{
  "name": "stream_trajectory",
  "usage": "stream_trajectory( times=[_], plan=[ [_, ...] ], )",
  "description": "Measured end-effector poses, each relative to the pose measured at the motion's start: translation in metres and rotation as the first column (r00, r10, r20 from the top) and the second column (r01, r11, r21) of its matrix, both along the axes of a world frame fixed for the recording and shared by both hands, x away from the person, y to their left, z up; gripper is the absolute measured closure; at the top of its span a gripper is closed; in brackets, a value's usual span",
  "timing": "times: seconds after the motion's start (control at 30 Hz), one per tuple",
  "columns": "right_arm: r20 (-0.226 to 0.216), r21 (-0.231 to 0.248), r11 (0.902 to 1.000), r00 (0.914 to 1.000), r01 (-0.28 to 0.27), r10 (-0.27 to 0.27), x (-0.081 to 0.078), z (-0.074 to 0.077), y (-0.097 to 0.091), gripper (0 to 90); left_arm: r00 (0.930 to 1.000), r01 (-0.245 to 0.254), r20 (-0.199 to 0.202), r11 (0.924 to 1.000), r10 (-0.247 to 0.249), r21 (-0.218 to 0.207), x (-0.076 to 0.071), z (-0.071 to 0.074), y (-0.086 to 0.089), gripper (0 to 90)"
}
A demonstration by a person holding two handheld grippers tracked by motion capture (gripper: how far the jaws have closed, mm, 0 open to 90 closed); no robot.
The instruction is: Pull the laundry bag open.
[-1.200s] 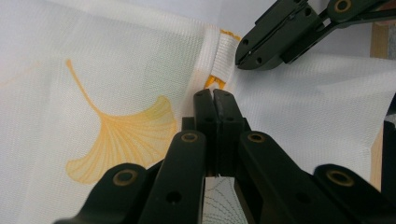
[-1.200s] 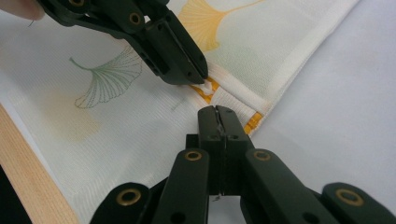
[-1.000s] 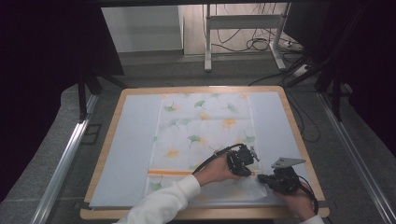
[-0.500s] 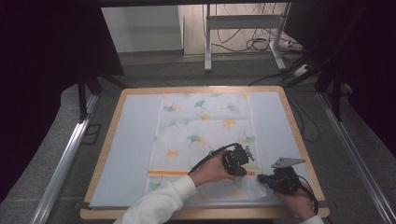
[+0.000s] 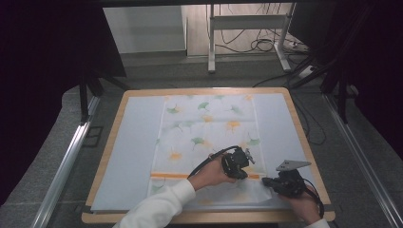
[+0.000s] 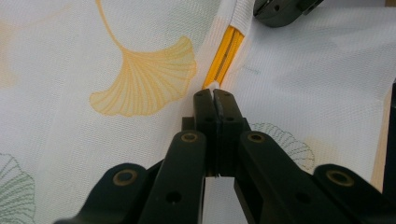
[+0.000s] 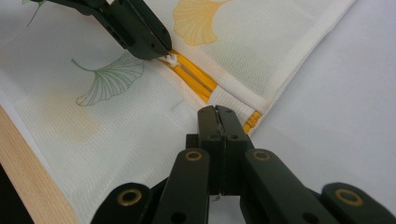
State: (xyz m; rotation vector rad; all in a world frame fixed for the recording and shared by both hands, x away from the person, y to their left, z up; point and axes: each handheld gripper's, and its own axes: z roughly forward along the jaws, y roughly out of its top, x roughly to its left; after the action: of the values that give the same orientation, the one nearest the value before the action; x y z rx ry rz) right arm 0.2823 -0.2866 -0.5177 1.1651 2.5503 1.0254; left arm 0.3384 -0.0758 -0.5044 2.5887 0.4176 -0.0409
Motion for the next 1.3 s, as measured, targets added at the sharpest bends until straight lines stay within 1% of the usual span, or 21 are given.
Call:
stream_trajectory(
  times=[0.07, 0.13, 0.17, 0.4, 0.43, 0.6, 0.67, 0.87, 0.9, 0.93, 0.97, 1.17, 1.3],
  plan=[
    [0.003, 0.000, 1.0000, 1.0000, -0.003, 0.003, 0.000, 0.000, 0.000, 89.3, 1.0000, -0.007, 0.003, 1.0000, 0.007, 0.003, -0.001, 0.000, 0.000, 90.0],
    [0.003, 0.000, 1.0000, 1.0000, -0.003, 0.003, 0.000, 0.000, 0.000, 89.3, 1.0000, -0.001, 0.009, 0.9999, 0.001, 0.016, 0.000, 0.001, 0.002, 90.0],
    [0.003, 0.000, 1.0000, 1.0000, -0.003, 0.003, 0.000, 0.000, 0.000, 89.3, 0.9999, -0.006, 0.014, 0.9998, 0.006, 0.019, 0.000, 0.001, 0.004, 90.0],
    [0.000, 0.001, 1.0000, 1.0000, -0.001, 0.001, 0.000, 0.000, 0.000, 89.3, 0.9997, -0.024, 0.005, 0.9996, 0.023, 0.017, 0.001, 0.001, 0.013, 90.0],
    [0.000, 0.000, 1.0000, 1.0000, -0.001, 0.001, 0.000, 0.000, 0.000, 89.3, 0.9998, -0.020, 0.009, 0.9997, 0.020, 0.017, 0.002, 0.000, 0.014, 90.0],
    [0.003, 0.000, 1.0000, 1.0000, -0.003, 0.003, 0.000, 0.000, 0.000, 89.3, 0.9994, -0.033, -0.005, 0.9994, 0.033, 0.013, 0.002, 0.000, 0.020, 90.0],
    [0.003, 0.000, 1.0000, 1.0000, -0.003, 0.003, 0.000, 0.000, 0.000, 89.3, 0.9996, -0.029, -0.001, 0.9995, 0.029, 0.015, 0.002, 0.000, 0.022, 90.0],
    [0.004, -0.002, 1.0000, 1.0000, -0.003, 0.003, 0.000, 0.000, 0.000, 89.3, 0.9990, -0.043, -0.004, 0.9989, 0.044, 0.015, 0.001, 0.000, 0.029, 90.0],
    [0.004, -0.002, 1.0000, 1.0000, -0.003, 0.003, 0.000, 0.000, 0.000, 89.3, 0.9986, -0.053, -0.009, 0.9985, 0.053, 0.014, 0.000, 0.000, 0.030, 90.0],
    [0.003, -0.001, 1.0000, 1.0000, -0.002, 0.002, 0.000, 0.000, 0.000, 89.3, 0.9990, -0.044, -0.005, 0.9989, 0.045, 0.015, 0.001, 0.000, 0.031, 90.0],
    [0.003, -0.001, 1.0000, 1.0000, -0.002, 0.002, 0.000, 0.000, 0.000, 89.3, 0.9986, -0.052, -0.007, 0.9986, 0.052, 0.012, 0.000, -0.001, 0.033, 90.0],
    [0.005, -0.001, 1.0000, 1.0000, 0.000, 0.000, 0.000, 0.000, 0.000, 89.3, 0.9982, -0.059, -0.005, 0.9982, 0.059, 0.013, -0.001, -0.001, 0.040, 90.0],
    [0.003, -0.002, 1.0000, 1.0000, -0.002, 0.002, 0.000, 0.000, 0.000, 89.3, 0.9978, -0.066, 0.000, 0.9976, 0.066, 0.020, -0.002, -0.001, 0.046, 90.0]
  ],
)
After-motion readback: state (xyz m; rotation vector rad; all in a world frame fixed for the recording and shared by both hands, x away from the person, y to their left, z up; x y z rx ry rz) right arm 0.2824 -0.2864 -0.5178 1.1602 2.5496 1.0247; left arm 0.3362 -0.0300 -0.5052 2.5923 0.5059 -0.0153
